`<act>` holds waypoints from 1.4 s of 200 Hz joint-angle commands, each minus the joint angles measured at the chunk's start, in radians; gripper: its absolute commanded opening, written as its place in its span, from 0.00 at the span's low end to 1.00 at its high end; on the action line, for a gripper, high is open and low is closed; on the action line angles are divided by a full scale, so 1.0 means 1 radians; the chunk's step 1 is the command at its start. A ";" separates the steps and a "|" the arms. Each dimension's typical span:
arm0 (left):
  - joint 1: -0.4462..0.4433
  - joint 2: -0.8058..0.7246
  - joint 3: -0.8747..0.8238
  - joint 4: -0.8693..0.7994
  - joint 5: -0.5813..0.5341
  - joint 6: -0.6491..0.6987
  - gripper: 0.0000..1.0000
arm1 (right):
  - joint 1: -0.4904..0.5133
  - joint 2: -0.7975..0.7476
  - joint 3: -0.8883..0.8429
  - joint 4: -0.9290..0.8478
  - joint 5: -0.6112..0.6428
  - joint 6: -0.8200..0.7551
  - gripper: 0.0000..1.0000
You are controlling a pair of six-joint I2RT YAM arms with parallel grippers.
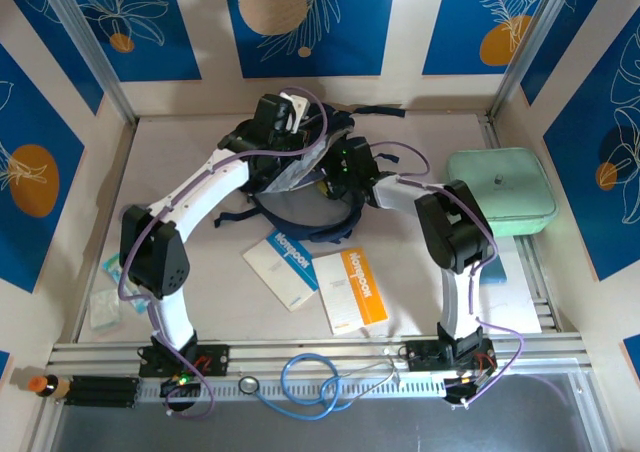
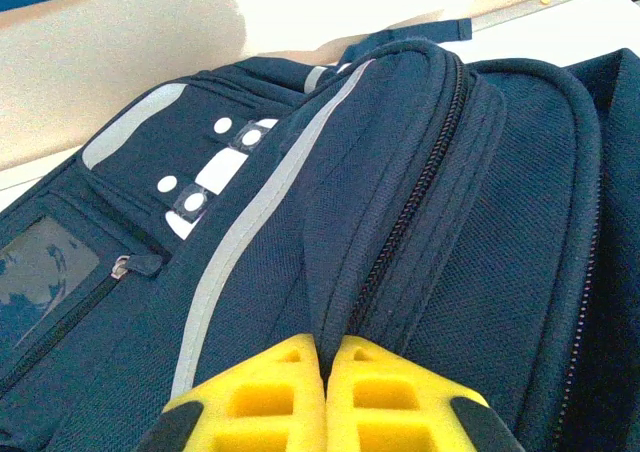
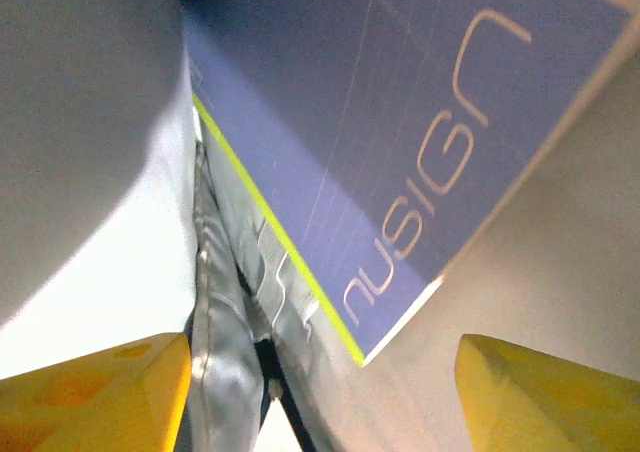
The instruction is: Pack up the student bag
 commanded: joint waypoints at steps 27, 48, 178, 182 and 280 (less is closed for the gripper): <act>0.035 -0.036 -0.001 0.080 -0.033 0.028 0.00 | -0.006 -0.169 -0.091 -0.132 -0.070 -0.129 0.71; 0.037 -0.075 -0.087 0.083 -0.119 0.081 0.00 | 0.012 -0.301 -0.145 -0.283 0.039 -0.268 0.71; 0.054 -0.197 -0.496 0.339 0.157 -0.156 0.97 | 0.221 -0.545 -0.379 -0.742 0.203 -0.565 0.65; 0.055 -0.198 -0.497 0.341 0.156 -0.158 0.98 | 0.227 -0.539 -0.381 -0.736 0.199 -0.558 0.65; 0.089 -0.227 -0.523 0.341 0.204 -0.163 1.00 | 0.211 -0.370 -0.390 -0.656 0.178 -0.482 0.64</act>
